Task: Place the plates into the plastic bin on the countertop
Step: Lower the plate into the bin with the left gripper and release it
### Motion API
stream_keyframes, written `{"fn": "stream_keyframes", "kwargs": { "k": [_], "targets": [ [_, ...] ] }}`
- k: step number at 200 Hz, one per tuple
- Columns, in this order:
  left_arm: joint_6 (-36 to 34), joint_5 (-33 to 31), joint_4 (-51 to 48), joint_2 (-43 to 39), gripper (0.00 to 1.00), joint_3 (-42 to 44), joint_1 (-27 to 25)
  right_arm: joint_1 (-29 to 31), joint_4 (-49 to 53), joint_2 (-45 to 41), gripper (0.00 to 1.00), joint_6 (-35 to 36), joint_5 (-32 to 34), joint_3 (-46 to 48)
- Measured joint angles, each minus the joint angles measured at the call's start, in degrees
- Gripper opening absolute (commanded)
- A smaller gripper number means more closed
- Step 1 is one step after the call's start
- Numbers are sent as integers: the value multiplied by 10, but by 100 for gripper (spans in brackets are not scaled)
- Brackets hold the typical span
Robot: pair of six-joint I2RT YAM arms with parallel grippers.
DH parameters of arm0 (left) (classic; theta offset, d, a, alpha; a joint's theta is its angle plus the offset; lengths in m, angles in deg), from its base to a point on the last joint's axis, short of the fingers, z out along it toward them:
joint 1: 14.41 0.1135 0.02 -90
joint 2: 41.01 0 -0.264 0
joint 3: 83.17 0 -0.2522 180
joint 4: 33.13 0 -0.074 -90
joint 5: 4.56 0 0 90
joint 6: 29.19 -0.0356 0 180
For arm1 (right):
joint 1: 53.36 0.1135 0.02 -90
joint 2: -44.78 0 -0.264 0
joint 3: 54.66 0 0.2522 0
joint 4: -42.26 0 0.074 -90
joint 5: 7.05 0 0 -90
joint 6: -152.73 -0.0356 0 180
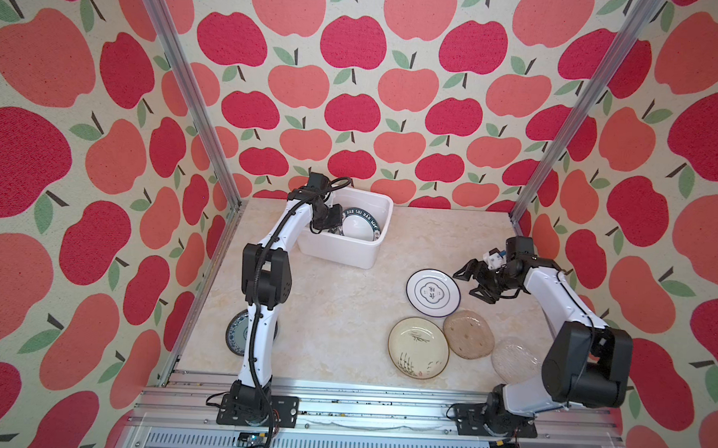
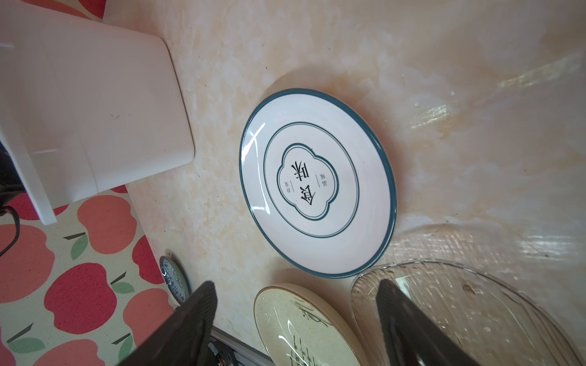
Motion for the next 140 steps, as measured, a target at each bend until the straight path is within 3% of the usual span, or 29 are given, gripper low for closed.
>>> {"fn": "stream_keyframes", "kwargs": {
  "k": [58, 96, 140],
  "targets": [
    [0, -3, 0, 4, 29, 0, 0, 0, -7, 0, 83, -4, 0, 1],
    [-5, -9, 0, 5, 52, 0, 0, 0, -7, 0, 84, -4, 0, 1],
    [-10, -27, 0, 11, 67, 0, 0, 0, -7, 0, 84, -4, -3, 1]
  ]
}}
